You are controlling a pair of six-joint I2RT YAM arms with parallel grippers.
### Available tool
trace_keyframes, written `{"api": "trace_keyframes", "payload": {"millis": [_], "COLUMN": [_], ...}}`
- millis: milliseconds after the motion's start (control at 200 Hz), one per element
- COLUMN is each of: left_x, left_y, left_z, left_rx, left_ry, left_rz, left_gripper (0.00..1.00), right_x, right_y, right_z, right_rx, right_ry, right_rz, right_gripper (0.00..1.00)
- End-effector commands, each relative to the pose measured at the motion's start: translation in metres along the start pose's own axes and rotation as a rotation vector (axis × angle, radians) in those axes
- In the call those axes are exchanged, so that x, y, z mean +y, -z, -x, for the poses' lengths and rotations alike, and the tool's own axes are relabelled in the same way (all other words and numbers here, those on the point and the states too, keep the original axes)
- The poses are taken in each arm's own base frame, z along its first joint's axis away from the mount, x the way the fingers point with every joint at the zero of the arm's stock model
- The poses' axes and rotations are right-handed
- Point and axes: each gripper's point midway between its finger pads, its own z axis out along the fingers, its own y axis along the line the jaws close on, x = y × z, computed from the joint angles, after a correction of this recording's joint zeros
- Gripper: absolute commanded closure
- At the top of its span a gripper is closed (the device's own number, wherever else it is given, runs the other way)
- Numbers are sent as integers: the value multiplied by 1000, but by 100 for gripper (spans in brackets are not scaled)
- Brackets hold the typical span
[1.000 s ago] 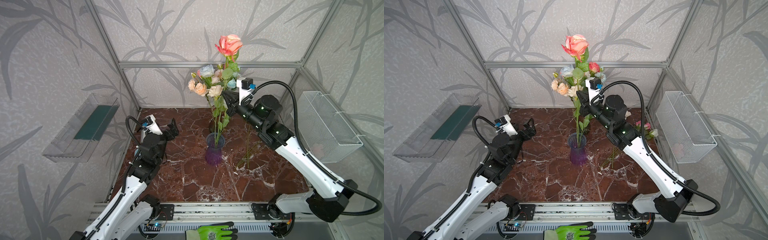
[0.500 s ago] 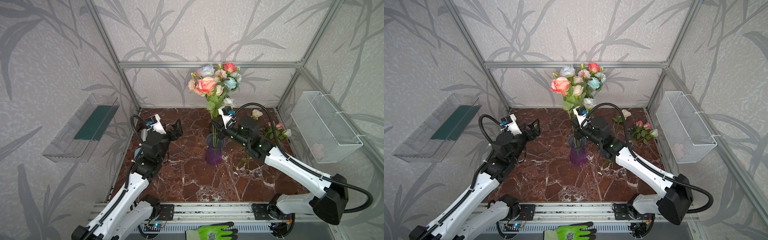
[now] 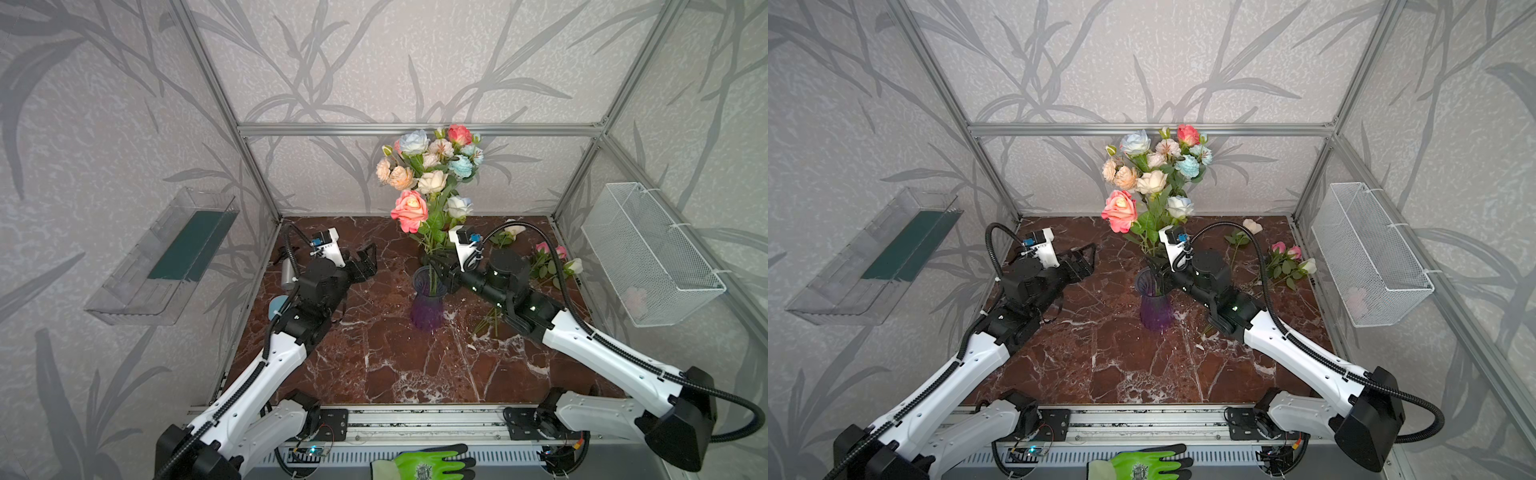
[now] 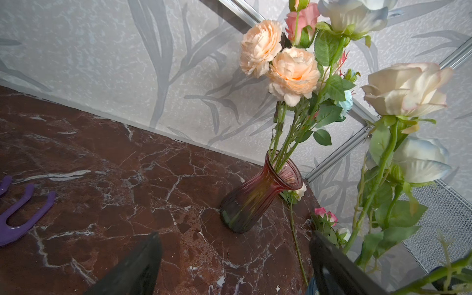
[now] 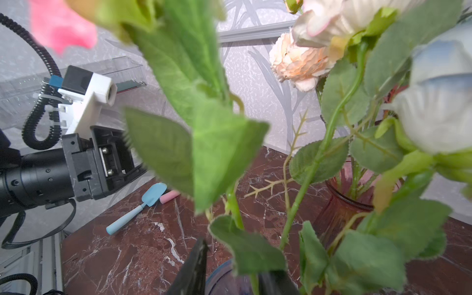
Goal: Arrange flowers in a vase
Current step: Place the flower in the vase.
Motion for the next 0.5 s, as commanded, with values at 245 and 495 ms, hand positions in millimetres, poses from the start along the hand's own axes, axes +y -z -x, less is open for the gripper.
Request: {"api": "trace_keyframes", "payload": {"millis": [245, 495], "left_x": [-10, -14], "left_y": [-3, 0], "left_z": [6, 12], "left_rx": [0, -16], "left_ry": [17, -11], "left_rz": [-34, -50], "left_gripper": [9, 9], "right_x": [6, -2], "right_y": [31, 57], "right_z": [24, 34], "right_rx": [-47, -80], "right_ry": [-19, -31], "right_rz": [7, -50], "right_gripper": [58, 53]}}
